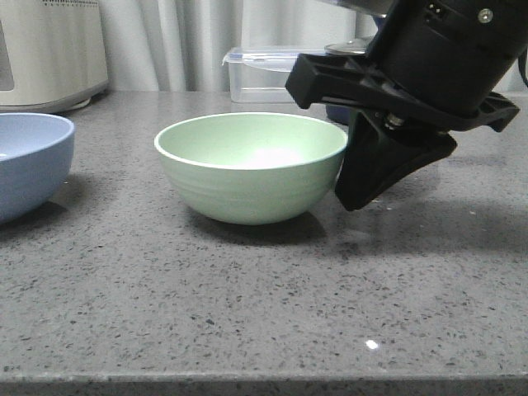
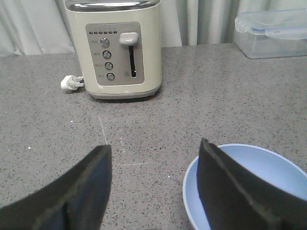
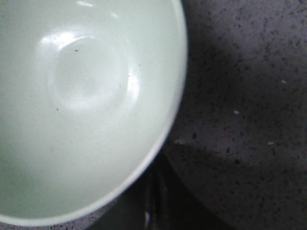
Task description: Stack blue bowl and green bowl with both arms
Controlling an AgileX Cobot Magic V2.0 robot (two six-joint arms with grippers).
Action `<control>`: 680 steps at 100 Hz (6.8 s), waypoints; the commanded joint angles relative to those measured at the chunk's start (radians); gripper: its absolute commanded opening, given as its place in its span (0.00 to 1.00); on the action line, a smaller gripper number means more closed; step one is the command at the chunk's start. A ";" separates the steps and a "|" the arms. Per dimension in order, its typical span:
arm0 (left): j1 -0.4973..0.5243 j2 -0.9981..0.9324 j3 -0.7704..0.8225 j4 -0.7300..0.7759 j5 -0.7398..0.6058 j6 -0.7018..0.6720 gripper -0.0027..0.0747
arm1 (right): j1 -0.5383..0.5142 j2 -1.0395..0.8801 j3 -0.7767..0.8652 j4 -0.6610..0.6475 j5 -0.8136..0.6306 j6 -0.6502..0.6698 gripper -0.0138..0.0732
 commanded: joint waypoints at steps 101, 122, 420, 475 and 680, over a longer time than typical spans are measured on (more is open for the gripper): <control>0.000 0.633 -0.351 -0.225 0.357 0.041 0.53 | 0.000 -0.030 -0.023 0.013 -0.043 -0.012 0.08; 0.000 0.712 -0.351 -0.225 0.365 0.041 0.53 | 0.000 -0.030 -0.023 0.013 -0.048 -0.012 0.08; -0.530 1.150 -0.990 -0.224 0.636 -0.004 0.42 | 0.000 -0.030 -0.023 0.012 -0.039 -0.012 0.08; -0.457 0.891 -0.886 -0.081 0.521 -0.036 0.24 | -0.131 -0.226 0.060 0.011 -0.019 -0.011 0.08; -0.158 -0.093 0.118 -0.047 -0.045 -0.038 0.01 | -0.372 -1.180 0.534 -0.095 -0.129 -0.012 0.08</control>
